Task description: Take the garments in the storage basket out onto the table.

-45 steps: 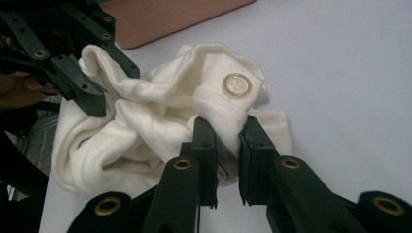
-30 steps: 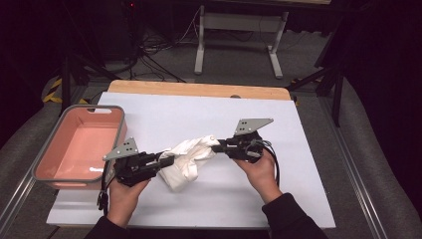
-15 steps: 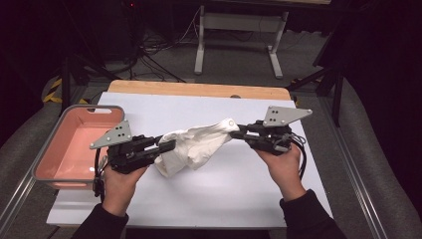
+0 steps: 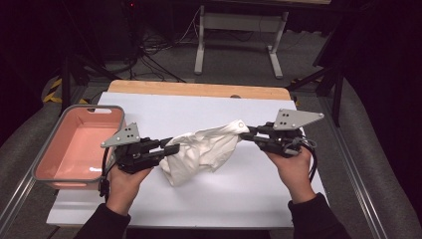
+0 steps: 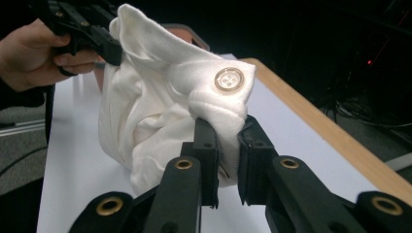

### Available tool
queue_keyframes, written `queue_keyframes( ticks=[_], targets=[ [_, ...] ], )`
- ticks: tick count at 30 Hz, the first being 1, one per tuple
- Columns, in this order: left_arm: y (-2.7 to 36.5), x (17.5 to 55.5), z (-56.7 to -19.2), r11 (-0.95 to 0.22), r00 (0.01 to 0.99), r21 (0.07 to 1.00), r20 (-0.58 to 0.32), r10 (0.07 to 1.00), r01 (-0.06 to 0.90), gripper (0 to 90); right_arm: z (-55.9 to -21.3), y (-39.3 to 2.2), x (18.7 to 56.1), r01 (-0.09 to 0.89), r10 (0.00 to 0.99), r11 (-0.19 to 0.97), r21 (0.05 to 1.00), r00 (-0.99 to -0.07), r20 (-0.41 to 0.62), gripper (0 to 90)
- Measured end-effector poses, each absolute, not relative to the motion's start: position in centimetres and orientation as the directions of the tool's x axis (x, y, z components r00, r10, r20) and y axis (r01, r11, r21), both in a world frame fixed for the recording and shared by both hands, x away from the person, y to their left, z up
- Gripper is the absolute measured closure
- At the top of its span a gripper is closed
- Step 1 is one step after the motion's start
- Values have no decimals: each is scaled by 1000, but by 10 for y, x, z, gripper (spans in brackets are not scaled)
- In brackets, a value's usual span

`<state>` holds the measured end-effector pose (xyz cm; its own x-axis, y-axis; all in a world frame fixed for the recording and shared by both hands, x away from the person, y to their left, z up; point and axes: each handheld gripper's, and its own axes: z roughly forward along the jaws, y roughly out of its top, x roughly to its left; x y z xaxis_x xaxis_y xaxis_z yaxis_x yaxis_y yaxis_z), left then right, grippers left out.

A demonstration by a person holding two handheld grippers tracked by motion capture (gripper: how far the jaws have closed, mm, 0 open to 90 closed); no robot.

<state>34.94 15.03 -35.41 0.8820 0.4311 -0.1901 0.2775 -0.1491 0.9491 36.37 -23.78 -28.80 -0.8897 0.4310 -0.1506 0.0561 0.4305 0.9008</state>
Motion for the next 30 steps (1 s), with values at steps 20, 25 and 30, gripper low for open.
queue_keyframes(
  ticks=[20,25,30],
  targets=[
    [177,350,-409,-223,815,884,-246,525,410,740,-355,-220,367,134,383,539,832,-918,-101,802],
    [178,351,-413,-230,809,875,-255,529,426,807,-363,-220,366,141,378,550,823,-921,-94,802],
    [176,350,-413,-238,811,878,-240,534,416,807,-369,-214,364,134,352,564,815,-932,-91,802]
  ],
)
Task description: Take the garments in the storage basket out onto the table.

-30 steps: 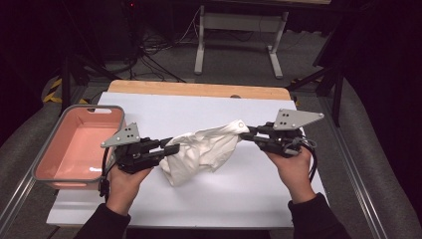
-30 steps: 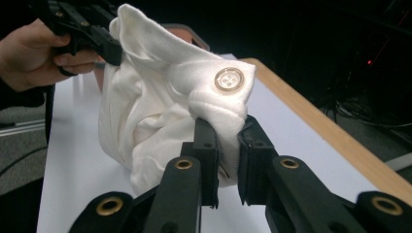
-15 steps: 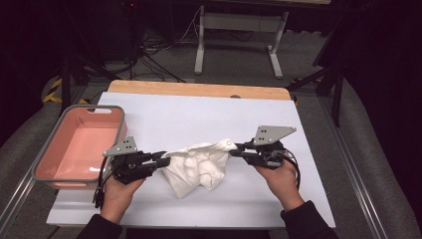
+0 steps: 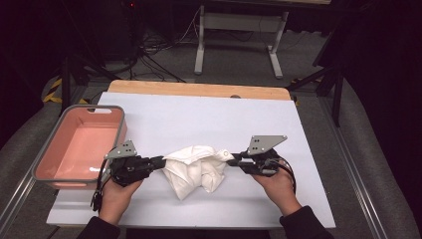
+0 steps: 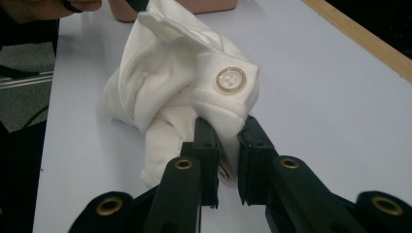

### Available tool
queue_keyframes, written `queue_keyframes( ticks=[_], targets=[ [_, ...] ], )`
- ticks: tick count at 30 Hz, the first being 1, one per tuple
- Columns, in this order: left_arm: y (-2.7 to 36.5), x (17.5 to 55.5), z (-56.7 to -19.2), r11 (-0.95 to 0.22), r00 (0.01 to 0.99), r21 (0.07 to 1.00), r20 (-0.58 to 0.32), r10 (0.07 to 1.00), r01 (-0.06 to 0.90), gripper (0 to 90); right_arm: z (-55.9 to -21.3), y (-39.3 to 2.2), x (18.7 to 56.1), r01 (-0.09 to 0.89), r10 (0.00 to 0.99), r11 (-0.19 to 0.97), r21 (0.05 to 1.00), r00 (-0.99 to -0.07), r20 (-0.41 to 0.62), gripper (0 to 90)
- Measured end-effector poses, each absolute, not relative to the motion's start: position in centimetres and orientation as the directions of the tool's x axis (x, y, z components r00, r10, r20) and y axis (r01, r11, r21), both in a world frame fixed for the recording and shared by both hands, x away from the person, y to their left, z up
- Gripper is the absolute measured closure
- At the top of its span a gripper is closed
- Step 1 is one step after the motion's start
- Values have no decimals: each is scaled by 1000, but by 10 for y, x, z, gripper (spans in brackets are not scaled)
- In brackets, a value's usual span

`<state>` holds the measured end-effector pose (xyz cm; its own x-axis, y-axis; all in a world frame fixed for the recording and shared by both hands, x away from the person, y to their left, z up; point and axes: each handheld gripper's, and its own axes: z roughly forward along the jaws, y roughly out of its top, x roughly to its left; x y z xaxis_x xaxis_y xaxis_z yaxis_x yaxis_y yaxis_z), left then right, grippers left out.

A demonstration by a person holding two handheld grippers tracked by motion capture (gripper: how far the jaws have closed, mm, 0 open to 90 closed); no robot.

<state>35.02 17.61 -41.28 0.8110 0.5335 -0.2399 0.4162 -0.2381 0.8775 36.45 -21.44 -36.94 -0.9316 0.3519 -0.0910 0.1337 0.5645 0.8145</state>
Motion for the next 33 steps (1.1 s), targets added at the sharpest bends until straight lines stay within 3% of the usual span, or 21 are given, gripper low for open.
queue_keyframes(
  ticks=[11,17,23,29,33],
  targets=[
    [183,356,-425,-235,746,837,-268,609,493,841,-398,-196,360,132,284,613,779,-957,-60,757],
    [188,358,-429,-226,718,822,-281,637,523,843,-411,-188,356,136,263,624,769,-964,-43,529],
    [189,357,-429,-221,718,826,-281,637,519,843,-409,-196,358,157,302,572,805,-953,-29,350],
    [189,356,-429,-215,722,828,-287,630,517,843,-409,-205,370,203,346,477,855,-938,29,252],
    [190,356,-428,-212,725,832,-286,626,512,843,-413,-204,372,209,349,458,864,-936,42,261]
  ],
)
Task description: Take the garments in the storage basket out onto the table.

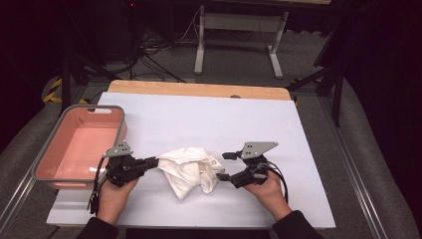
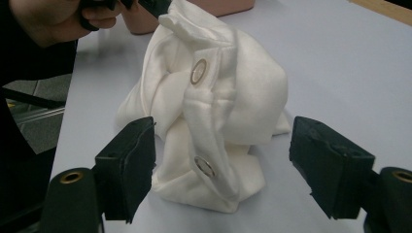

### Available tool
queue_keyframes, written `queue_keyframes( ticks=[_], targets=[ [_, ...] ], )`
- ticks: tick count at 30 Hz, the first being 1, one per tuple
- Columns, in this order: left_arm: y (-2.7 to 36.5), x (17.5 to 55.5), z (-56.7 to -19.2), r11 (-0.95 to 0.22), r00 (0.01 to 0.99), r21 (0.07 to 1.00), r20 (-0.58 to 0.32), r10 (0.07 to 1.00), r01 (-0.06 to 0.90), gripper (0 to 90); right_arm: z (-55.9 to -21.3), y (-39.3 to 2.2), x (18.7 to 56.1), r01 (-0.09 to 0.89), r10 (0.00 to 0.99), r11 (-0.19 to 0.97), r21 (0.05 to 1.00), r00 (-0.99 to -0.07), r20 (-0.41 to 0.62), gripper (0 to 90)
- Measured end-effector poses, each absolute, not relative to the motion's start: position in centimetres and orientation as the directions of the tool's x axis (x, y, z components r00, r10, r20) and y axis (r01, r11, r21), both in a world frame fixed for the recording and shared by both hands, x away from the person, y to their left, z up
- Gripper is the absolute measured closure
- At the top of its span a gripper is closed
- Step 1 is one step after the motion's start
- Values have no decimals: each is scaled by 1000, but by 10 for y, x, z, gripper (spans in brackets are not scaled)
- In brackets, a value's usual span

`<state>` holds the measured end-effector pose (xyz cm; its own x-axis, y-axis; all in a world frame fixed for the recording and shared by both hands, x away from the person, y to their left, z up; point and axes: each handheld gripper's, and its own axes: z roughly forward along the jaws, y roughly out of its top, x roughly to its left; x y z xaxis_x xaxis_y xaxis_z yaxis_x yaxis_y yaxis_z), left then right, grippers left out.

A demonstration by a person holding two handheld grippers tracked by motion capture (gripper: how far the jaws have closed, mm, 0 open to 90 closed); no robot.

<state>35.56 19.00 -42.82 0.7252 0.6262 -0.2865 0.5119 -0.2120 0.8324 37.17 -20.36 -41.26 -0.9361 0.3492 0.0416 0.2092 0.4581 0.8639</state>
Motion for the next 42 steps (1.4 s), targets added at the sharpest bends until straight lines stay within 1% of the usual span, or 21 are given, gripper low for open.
queue_keyframes(
  ticks=[1,4,6,8,12,16,20,23,28,35,39,41,42],
  targets=[
    [190,355,-428,-211,727,833,-287,624,511,842,-415,-202,372,206,342,462,863,-939,41,298],
    [190,355,-428,-212,729,836,-283,623,506,843,-418,-199,372,203,336,467,861,-941,40,344],
    [191,355,-427,-214,731,838,-279,623,502,842,-420,-198,373,191,333,466,864,-943,29,392],
    [191,355,-427,-210,729,838,-281,623,503,843,-422,-198,373,183,328,451,874,-944,29,449],
    [191,355,-427,-208,730,839,-282,623,502,843,-425,-200,374,184,326,429,885,-944,39,530],
    [191,354,-427,-205,733,843,-281,619,497,843,-427,-201,373,189,319,424,886,-946,49,650],
    [191,354,-426,-197,735,848,-285,615,493,843,-430,-201,370,189,320,433,882,-946,45,739],
    [192,353,-426,-195,738,852,-281,613,487,844,-430,-204,370,195,328,419,887,-943,52,770],
    [192,353,-425,-186,743,858,-283,607,479,846,-429,-207,370,198,335,403,894,-940,57,783],
    [192,351,-420,-171,768,876,-282,575,450,847,-417,-215,368,164,338,384,908,-941,27,793],
    [189,352,-416,-191,793,885,-260,551,423,845,-410,-217,367,145,330,390,909,-944,10,798],
    [186,353,-415,-204,799,889,-242,550,410,822,-407,-217,367,141,325,391,909,-946,7,799],
    [185,353,-416,-209,799,891,-231,555,403,789,-406,-217,367,139,323,392,910,-946,6,800]
  ],
)
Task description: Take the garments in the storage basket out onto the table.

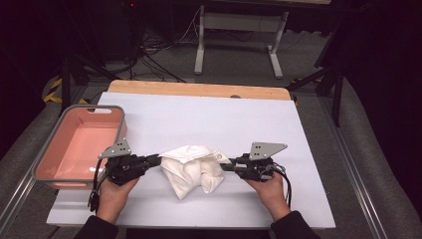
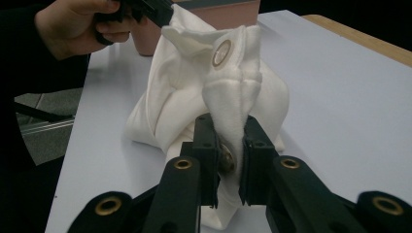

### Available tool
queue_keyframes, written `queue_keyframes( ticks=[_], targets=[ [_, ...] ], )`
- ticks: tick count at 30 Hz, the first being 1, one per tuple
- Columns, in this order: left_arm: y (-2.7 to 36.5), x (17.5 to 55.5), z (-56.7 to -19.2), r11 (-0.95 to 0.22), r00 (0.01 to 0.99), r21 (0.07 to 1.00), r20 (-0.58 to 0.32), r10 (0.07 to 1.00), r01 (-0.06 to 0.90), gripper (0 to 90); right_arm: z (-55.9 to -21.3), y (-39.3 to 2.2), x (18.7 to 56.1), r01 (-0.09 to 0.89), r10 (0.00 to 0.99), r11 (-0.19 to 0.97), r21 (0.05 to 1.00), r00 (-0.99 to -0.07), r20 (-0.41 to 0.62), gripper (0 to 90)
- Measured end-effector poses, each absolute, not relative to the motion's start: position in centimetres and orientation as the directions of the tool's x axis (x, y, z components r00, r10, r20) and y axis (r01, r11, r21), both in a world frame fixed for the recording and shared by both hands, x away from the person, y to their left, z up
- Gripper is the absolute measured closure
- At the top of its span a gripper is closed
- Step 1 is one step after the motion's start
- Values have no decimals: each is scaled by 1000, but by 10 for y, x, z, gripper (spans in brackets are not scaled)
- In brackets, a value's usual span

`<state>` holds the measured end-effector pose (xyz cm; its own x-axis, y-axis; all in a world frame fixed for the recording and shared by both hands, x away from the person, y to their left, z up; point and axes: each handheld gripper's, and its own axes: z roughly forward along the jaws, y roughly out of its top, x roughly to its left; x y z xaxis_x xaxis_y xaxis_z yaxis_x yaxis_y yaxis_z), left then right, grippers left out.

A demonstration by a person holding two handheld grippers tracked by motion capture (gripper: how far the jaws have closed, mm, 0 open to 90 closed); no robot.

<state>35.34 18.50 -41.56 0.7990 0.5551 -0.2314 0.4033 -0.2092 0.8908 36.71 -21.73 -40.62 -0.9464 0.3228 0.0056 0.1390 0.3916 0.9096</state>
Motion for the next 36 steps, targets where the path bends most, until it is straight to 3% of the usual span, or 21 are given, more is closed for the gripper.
queue_keyframes(
  ticks=[5,11,15,28,36],
  targets=[
    [178,356,-416,-242,806,898,-177,565,367,608,-406,-215,368,140,315,398,907,-949,8,802],
    [164,358,-412,-317,839,914,-45,543,254,408,-406,-214,370,144,309,400,905,-951,15,802],
    [154,365,-414,-344,859,910,-26,512,233,311,-404,-214,371,144,308,401,905,-951,15,802],
    [143,393,-422,-390,909,897,-31,417,209,256,-404,-215,374,152,304,400,904,-952,25,802],
    [142,399,-426,-451,905,866,-6,426,218,367,-405,-216,375,155,308,397,905,-951,27,802]
  ],
)
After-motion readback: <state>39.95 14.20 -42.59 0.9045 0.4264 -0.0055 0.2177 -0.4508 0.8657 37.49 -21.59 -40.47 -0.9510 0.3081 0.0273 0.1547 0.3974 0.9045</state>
